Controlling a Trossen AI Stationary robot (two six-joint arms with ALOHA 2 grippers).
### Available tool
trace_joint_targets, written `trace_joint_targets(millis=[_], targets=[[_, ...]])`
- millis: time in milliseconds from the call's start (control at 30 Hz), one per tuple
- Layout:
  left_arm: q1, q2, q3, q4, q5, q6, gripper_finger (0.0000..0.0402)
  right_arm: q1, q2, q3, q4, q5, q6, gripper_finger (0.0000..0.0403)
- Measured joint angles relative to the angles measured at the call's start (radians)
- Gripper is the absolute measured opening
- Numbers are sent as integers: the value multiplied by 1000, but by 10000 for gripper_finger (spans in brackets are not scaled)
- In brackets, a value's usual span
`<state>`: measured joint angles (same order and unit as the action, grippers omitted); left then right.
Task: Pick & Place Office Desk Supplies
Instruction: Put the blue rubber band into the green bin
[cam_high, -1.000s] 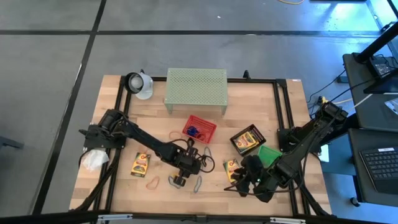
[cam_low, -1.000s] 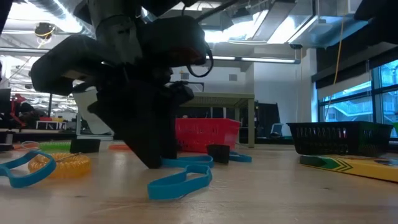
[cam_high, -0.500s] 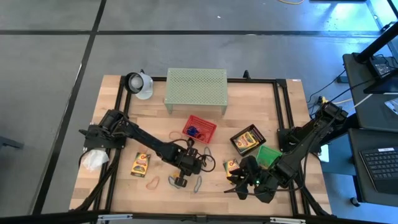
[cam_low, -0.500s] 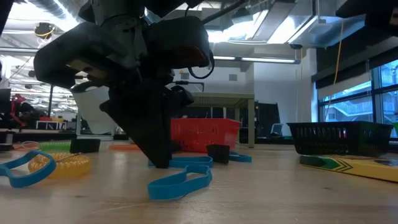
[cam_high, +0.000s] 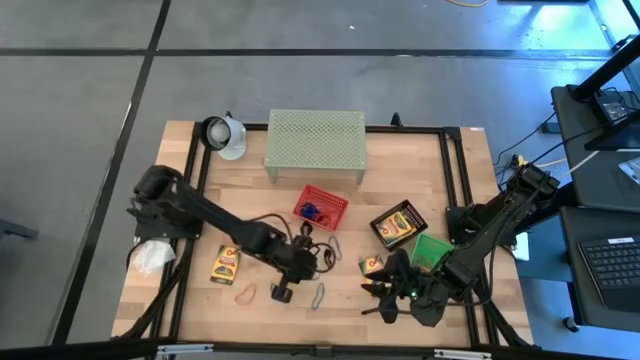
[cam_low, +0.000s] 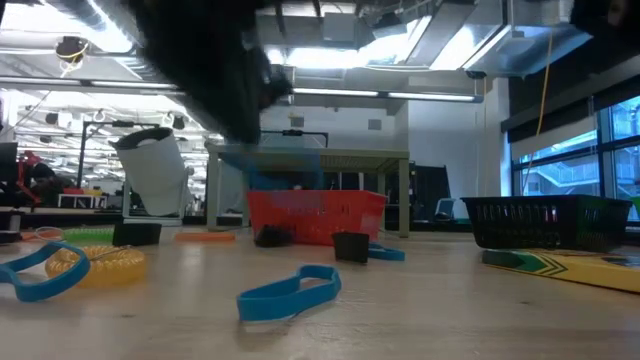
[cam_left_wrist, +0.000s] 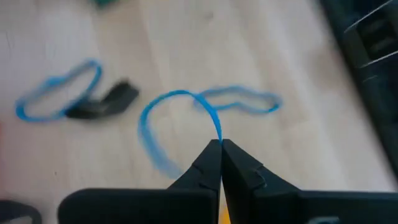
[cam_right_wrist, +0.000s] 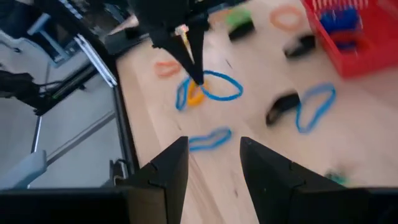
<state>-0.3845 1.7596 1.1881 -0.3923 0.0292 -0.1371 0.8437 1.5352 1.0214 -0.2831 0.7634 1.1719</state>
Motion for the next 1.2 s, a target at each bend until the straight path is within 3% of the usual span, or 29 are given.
trace_joint_targets(millis=[267,433,900,1200], targets=[[16,-134,2,62,-8,-1,1,-32,0,0,268,7,-443,146],[30,-187,2,73,3,1,1,-68,4,0,335,7,-622,146],[72,-225,4,158,119,8,1,-201,46,1,453,-104,-720,146],[86,-239,4,167,146,2,1,-216,68,1,486,-120,-736,146]])
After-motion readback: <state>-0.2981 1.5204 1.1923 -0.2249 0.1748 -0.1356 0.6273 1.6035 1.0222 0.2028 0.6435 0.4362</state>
